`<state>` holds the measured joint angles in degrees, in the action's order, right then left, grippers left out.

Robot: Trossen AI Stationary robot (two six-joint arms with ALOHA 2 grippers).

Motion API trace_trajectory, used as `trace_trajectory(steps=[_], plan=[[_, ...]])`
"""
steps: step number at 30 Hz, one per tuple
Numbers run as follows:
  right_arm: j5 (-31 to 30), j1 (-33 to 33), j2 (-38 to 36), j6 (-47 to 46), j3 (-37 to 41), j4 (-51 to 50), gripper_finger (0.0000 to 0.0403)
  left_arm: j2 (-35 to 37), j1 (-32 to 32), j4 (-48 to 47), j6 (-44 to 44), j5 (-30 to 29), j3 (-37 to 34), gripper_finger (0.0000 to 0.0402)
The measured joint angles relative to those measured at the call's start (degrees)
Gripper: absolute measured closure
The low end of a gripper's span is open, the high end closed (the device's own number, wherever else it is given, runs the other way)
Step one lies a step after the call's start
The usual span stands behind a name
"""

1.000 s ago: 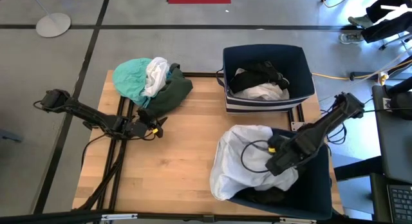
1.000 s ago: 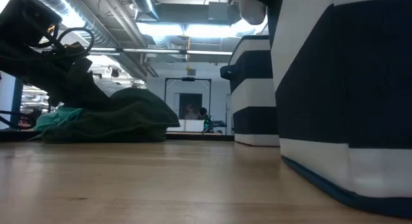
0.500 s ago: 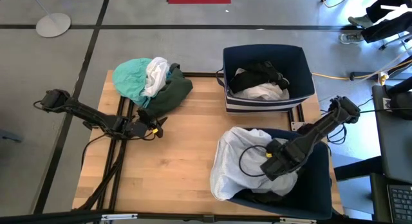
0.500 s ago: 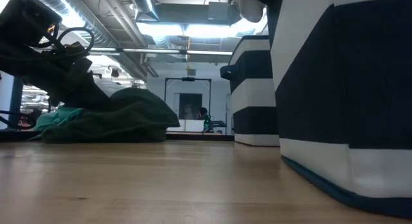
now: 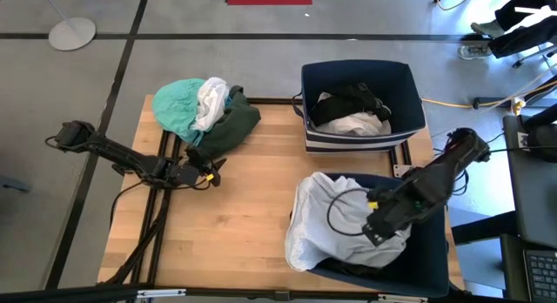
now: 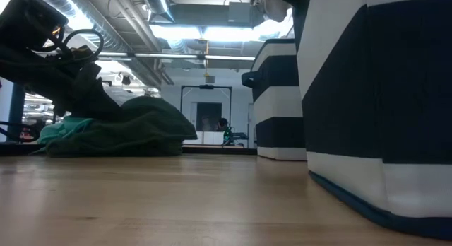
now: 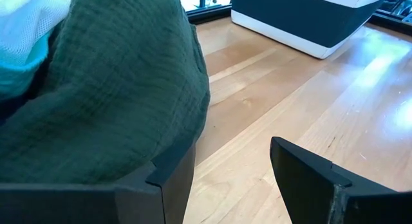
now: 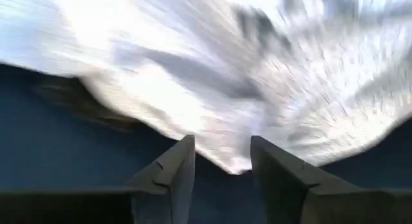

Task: Sort clothes
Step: Put the blue patient gown into the bottom blue laundry organizer

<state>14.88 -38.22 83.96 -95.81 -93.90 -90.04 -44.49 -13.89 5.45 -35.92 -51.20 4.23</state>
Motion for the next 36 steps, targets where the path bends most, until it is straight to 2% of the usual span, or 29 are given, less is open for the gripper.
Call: trace_trajectory(steps=[6, 12, 15, 22, 27, 36], plan=[[-21.24, 0.0, -0.02, 5.47, -8.52, 0.03, 0.026, -0.02, 0.0, 0.01, 0.36, 0.0, 0.0, 0.0208], [-46.71, 0.02, 0.0, 14.86, -9.56, -0.02, 0.026, -0.02, 0.0, -0.02, 0.35, 0.0, 0.0, 0.0208], [-53.27, 0.69, 0.79, 22.03, -9.56, -0.05, 0.026, 0.0, 0.0, -0.02, 0.35, 0.0, 0.0, 0.0208], [-52.8, 6.21, 3.56, 34.36, -9.54, 2.68, 0.026, -0.02, 0.0, -0.37, 0.37, 0.0, 0.0, 0.0208], [-48.41, 9.84, 6.65, 47.12, -9.52, 7.51, 0.026, -0.01, 0.0, -0.33, 1.44, 0.0, 0.0, 0.0208], [-40.38, 15.79, 10.67, 52.72, -9.54, 7.64, 0.026, 0.0, 0.0, -0.31, 1.44, 0.0, 0.0, 0.0208]])
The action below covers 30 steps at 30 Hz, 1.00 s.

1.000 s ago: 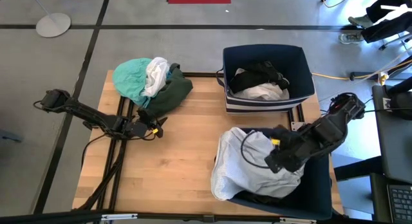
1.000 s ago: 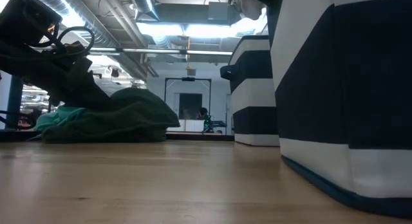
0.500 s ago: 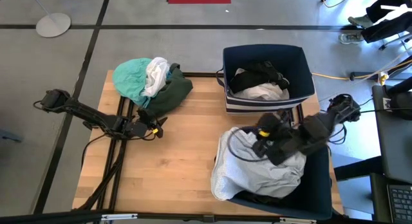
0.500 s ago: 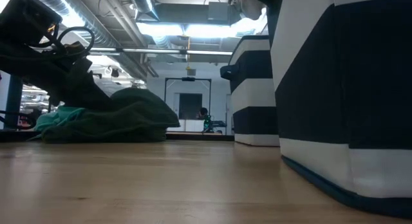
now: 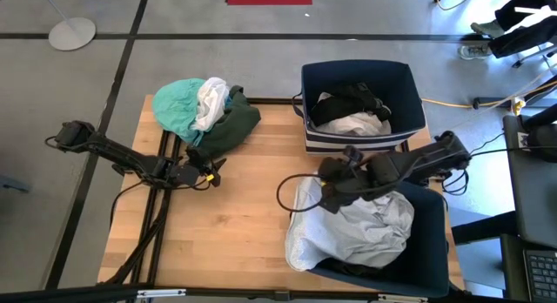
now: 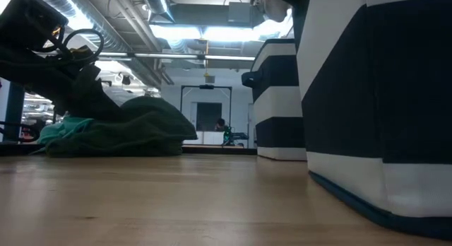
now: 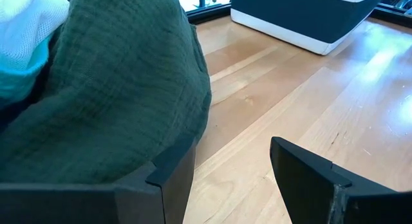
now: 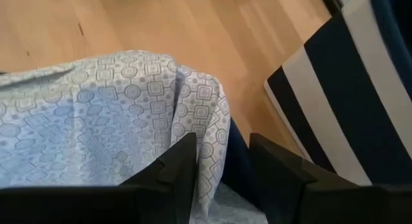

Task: Sort clothes
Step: Put the blue patient gown into the bottom blue laundry organizer

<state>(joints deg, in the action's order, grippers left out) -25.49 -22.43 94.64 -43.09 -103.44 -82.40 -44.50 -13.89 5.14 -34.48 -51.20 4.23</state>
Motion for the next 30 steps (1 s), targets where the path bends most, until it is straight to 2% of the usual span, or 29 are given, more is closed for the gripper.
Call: trace_trajectory(steps=[6, 9, 13, 15, 20, 24, 26, 30], plan=[[0.06, -0.01, 0.78, 1.61, -0.02, -0.14, 0.0273, -0.01, 0.0, -0.01, 0.0, 0.0, 0.0, 0.0208], [0.05, -0.01, 0.78, 1.4, -0.02, -0.1, 0.031, -0.01, 0.0, -0.01, -0.02, 0.0, 0.0, 0.0208], [0.45, -0.05, 0.73, 1.6, -0.12, -0.07, 0.0378, 0.01, 0.0, 0.01, -0.02, 0.0, 0.0, 0.0208], [0.68, -0.05, 0.58, 1.74, -0.17, -0.08, 0.0393, -0.01, 0.0, 0.01, -0.02, 0.0, 0.0, 0.0208], [3.85, -0.03, 0.45, 1.23, -2.2, -1.75, 0.0374, 0.01, 0.0, 0.01, -0.2, 0.0, 0.0, 0.0208], [6.61, -0.8, 0.48, 0.63, -7.32, -2.81, 0.0391, 0.0, 0.0, 0.01, -0.22, 0.0, 0.0, 0.0208], [6.11, -1.84, 0.46, 0.63, -10.54, -4.34, 0.0398, 0.01, 0.02, 0.01, -0.24, 0.0, 0.0, 0.0208], [0.24, -4.06, 0.38, -1.35, -14.6, -6.6, 0.0391, -0.01, 0.0, 0.01, -0.17, 0.0, 0.0, 0.0208]])
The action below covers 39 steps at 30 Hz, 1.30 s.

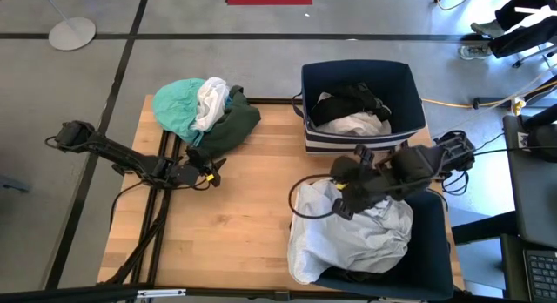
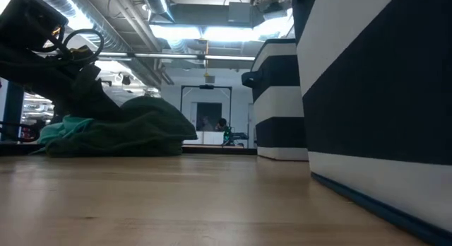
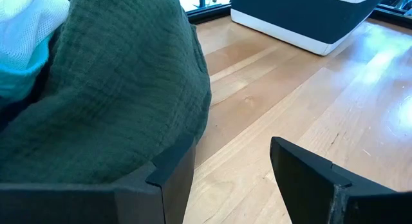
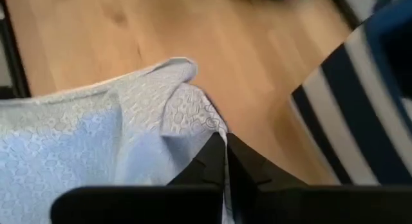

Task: Sort clothes
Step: Put the blue patient gown into the bottom blue laundry organizer

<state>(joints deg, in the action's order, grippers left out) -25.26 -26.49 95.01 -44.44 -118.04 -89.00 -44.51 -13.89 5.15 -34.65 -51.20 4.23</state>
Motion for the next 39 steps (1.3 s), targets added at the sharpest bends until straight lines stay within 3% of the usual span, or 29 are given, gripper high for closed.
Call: trace_trajectory(steps=[3, 7, 13, 17, 24, 39], plan=[[0.16, -1.51, -0.02, -3.49, -1.57, -0.98, 0.0394, 0.02, 0.01, 0.0, -0.02, 0.0, 0.0, 0.0208], [5.28, -4.97, 0.03, -9.78, -1.74, -1.04, 0.0399, 0.0, 0.0, -0.05, -0.02, 0.0, 0.0, 0.0208], [8.81, -13.24, -0.01, -25.9, 0.43, -0.94, 0.0397, 0.02, 0.0, -0.03, -0.04, 0.0, 0.0, 0.0208], [7.06, -19.55, -0.41, -37.1, 5.37, -0.94, 0.04, 0.02, 0.0, -0.03, -0.04, 0.0, 0.0, 0.0208], [14.12, -24.45, -1.54, -52.98, 21.27, -1.02, 0.0396, 0.0, 0.0, 0.04, 0.11, 0.0, 0.0, 0.0208], [16.69, -24.38, -2.04, -52.98, 45.09, 0.1, 0.039, 0.0, 0.0, 0.35, 0.07, -0.36, 0.0, 0.0208]])
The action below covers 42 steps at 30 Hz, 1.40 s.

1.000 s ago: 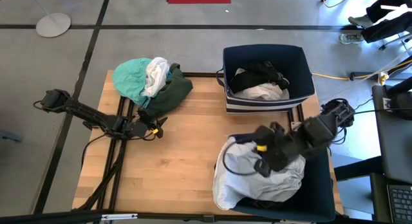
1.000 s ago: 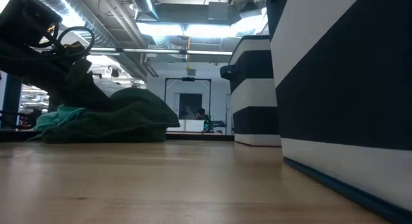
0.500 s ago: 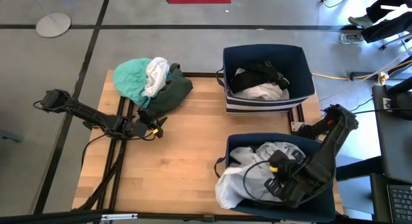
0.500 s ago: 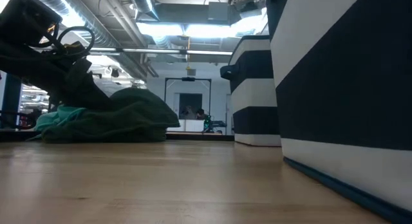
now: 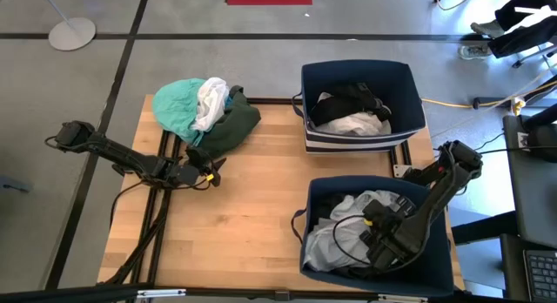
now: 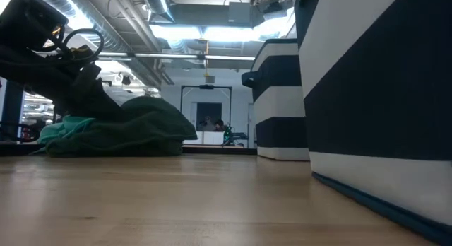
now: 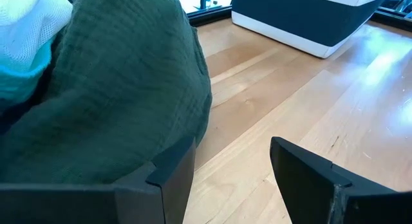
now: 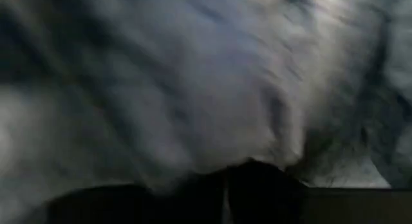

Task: Sort clothes
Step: Put the blue patient gown into the bottom blue laundry organizer, then put the green long sleeve into the bottom blue laundry organizer

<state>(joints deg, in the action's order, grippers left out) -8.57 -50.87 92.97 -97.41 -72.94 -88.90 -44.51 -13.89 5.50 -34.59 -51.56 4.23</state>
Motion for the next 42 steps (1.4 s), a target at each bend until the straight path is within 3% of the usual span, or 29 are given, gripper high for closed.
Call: trace_trajectory(steps=[6, 12, 16, 19, 21, 24, 29, 34, 37, 42], plan=[[7.39, 0.3, 0.0, -1.37, 1.56, 1.62, 0.0315, 0.0, 0.0, -0.02, 0.05, -0.06, 0.0, 0.0208], [16.41, 3.37, -0.97, 3.86, -3.2, -0.92, 0.0225, 0.01, 0.0, 0.09, 0.06, -0.08, 0.0, 0.0208], [24.21, 7.18, -2.97, 10.56, -8.83, -1.19, 0.0201, 0.0, 0.0, 0.26, 0.06, -0.08, 0.0, 0.0208], [26.02, 10.18, -4.42, 14.18, -14.56, -0.98, 0.0196, 0.01, 0.0, 0.27, 0.07, -0.08, 0.0, 0.0208], [23.56, 12.17, -5.33, 14.84, -18.68, -1.07, 0.0197, 0.0, 0.0, 0.28, 0.37, -0.08, 0.0, 0.0208], [14.94, 14.29, -6.3, 16.1, -24.55, -1.12, 0.02, 0.02, 0.0, 0.18, 0.5, -0.06, 0.0, 0.0208], [-7.75, 16.31, -6.38, 27.24, -31.35, -0.61, 0.02, 0.01, 0.0, -0.07, 0.5, -0.07, 0.0, 0.0208], [-29.47, 19.29, -6.33, 41.66, -31.22, 6.15, 0.0201, 0.0, 0.0, -0.15, 0.5, -1.25, 0.0, 0.0208], [-32.33, 23.71, -5.77, 53.37, -31.22, 11.56, 0.0201, 0.01, 0.0, -0.34, 0.5, -1.35, 0.0, 0.0208], [-31.8, 31.06, -4.59, 70.25, -31.19, 21.48, 0.0201, 0.02, 0.09, 1.18, 2.17, -1.35, 0.34, 0.0208]])
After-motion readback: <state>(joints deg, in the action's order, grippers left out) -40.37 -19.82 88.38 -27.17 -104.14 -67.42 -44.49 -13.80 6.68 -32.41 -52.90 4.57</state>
